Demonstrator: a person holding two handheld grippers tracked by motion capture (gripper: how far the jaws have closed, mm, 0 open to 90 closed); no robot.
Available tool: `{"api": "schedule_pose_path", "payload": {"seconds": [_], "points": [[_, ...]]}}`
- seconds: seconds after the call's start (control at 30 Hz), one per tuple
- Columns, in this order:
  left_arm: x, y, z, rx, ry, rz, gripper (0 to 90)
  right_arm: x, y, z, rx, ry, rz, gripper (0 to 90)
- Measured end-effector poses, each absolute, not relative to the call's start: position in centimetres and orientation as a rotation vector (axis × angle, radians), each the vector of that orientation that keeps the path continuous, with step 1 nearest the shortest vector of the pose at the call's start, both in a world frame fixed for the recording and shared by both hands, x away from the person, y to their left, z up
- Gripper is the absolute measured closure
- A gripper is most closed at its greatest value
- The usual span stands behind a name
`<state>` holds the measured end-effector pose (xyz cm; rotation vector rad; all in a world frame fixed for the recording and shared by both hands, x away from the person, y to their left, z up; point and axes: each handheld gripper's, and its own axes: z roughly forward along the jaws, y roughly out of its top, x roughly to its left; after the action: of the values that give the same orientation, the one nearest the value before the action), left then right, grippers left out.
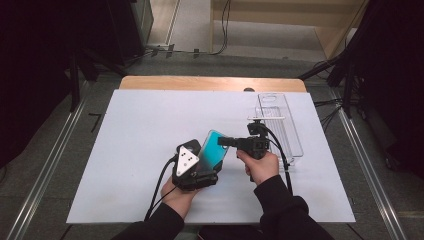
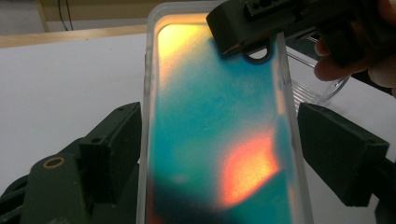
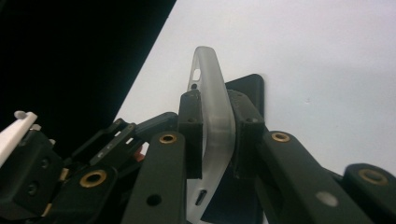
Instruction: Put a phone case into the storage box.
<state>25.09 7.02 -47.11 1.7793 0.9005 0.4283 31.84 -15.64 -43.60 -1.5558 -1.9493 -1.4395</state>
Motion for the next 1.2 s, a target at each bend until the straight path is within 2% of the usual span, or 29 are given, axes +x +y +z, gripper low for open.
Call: {"api": "schedule_pose_path", "payload": {"seconds": [0.23,0.37,0.53,0.83,1.2], "points": [[25.2,7.0,-47.2,1.794,0.892,0.420,16.6,31.8,-15.5,-43.3,-1.541,-1.958,-1.423,76.8],[25.5,7.1,-46.8,1.804,0.887,0.347,14.2,31.6,-15.5,-42.8,-1.530,-1.963,-1.437,76.8],[25.7,7.2,-46.2,1.847,0.901,0.327,13.7,31.5,-15.9,-42.2,-1.543,-2.006,-1.451,76.8],[26.6,8.1,-44.7,1.901,0.889,0.160,13.7,31.0,-16.3,-41.2,-1.546,-2.172,-1.470,76.8],[27.7,9.1,-43.6,1.993,0.872,0.015,14.1,30.3,-16.5,-40.5,-1.385,-2.355,-1.516,76.7]]}}
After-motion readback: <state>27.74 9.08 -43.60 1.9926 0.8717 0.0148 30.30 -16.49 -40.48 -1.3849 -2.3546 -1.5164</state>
